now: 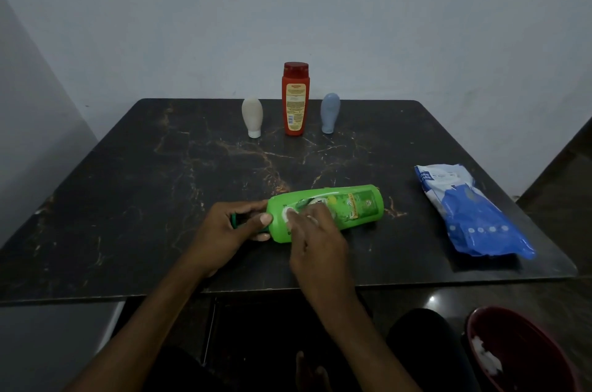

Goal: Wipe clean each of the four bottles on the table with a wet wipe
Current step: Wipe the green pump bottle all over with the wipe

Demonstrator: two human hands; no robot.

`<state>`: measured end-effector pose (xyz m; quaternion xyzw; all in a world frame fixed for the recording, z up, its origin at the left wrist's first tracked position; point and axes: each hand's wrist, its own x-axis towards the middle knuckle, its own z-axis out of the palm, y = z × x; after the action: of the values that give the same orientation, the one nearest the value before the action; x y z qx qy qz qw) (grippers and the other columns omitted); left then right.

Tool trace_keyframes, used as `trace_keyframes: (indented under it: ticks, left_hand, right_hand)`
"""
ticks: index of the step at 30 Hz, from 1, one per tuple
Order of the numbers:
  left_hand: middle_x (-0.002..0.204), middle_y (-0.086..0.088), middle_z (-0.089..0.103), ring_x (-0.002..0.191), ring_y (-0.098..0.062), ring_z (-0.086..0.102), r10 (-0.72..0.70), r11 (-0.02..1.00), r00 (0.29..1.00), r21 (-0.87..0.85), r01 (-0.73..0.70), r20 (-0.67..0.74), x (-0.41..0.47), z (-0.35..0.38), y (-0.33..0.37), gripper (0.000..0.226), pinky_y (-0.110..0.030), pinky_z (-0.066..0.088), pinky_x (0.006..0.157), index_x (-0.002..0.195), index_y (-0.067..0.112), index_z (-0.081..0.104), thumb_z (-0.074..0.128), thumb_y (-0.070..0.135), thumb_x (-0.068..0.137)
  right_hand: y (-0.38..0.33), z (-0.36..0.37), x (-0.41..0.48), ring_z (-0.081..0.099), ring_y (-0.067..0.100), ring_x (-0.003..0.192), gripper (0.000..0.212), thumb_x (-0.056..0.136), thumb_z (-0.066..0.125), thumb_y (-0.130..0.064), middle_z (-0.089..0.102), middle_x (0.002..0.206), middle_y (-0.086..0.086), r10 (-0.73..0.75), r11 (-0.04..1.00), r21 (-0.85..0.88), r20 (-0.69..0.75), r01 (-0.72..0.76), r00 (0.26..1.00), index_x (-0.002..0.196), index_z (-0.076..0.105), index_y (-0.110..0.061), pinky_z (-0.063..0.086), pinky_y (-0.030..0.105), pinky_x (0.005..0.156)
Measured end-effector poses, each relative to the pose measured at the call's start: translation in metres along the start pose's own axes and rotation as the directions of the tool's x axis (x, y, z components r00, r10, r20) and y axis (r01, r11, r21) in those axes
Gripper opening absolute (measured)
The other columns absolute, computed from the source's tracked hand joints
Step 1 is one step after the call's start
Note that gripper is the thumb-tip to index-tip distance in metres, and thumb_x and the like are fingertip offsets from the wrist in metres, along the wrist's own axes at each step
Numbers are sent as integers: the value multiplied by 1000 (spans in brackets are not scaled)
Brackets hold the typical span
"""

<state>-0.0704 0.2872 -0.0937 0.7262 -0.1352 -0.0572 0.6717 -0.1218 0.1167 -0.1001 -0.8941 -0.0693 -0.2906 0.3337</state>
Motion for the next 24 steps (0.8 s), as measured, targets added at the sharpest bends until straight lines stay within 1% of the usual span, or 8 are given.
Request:
trace_keyframes:
  ticks: [4,7,9,13,15,19,22,24]
  left_hand:
    - [116,-5,77,106,-25,74,6,1000,1000,-17,-6,28,1,0,-1,38,-36,63,84,129,8,66,65,9,91]
    - [115,-6,77,105,-25,74,3,1000,999,-22,-2,42,1,1,0,37,-35,63,84,128,8,67,66,3,91]
    - [115,-5,77,105,-25,74,-11,1000,999,-28,12,52,1,1,0,38,-34,63,84,126,8,69,69,0,88]
    - [111,1,78,103,-19,75,-5,998,999,67,2,50,1,-2,2,42,-28,60,88,118,15,74,80,1,79]
    - [108,4,79,101,-17,75,-3,990,999,137,-4,47,2,-2,3,43,-28,59,91,116,18,75,84,4,76]
    - [106,0,79,98,-20,75,25,987,999,159,-30,32,2,-3,0,39,-30,59,88,111,16,77,84,2,76]
    - [103,1,80,96,-20,76,16,979,999,201,-22,28,1,-3,2,37,-35,60,88,110,17,78,86,7,76]
    - [103,4,79,95,-19,76,8,972,1000,232,-15,30,1,-3,3,38,-38,59,89,111,20,78,87,11,76]
  right_hand:
    - [41,-26,16,59,19,76,13,91,61,-1,59,93,7,128,988,-66,-141,-139,982,97,71,-7,56,35,65]
    - [74,-52,26,55,16,72,13,95,59,-10,53,89,4,291,953,-2,-259,-302,921,86,69,-7,50,31,63]
    - [76,-56,28,55,17,72,14,95,59,-13,52,89,4,313,946,11,-275,-323,909,85,67,-8,50,32,63]
    - [40,-31,22,56,14,79,14,94,59,-8,56,96,5,228,973,5,-180,-230,957,101,72,-7,47,22,70]
    - [16,-14,15,57,17,87,24,93,57,-4,57,104,6,100,995,18,-38,-100,994,113,70,-9,51,30,76]
    - [-12,2,3,55,15,83,27,95,50,-14,51,101,0,-126,990,80,98,118,987,117,67,-14,51,34,67]
    - [0,-3,6,54,16,77,27,96,48,-18,51,97,0,-96,994,54,35,94,995,114,68,-17,50,35,61]
    - [18,-14,16,52,8,72,22,97,53,-14,52,97,-1,54,998,18,-59,-53,997,112,70,-15,47,22,60]
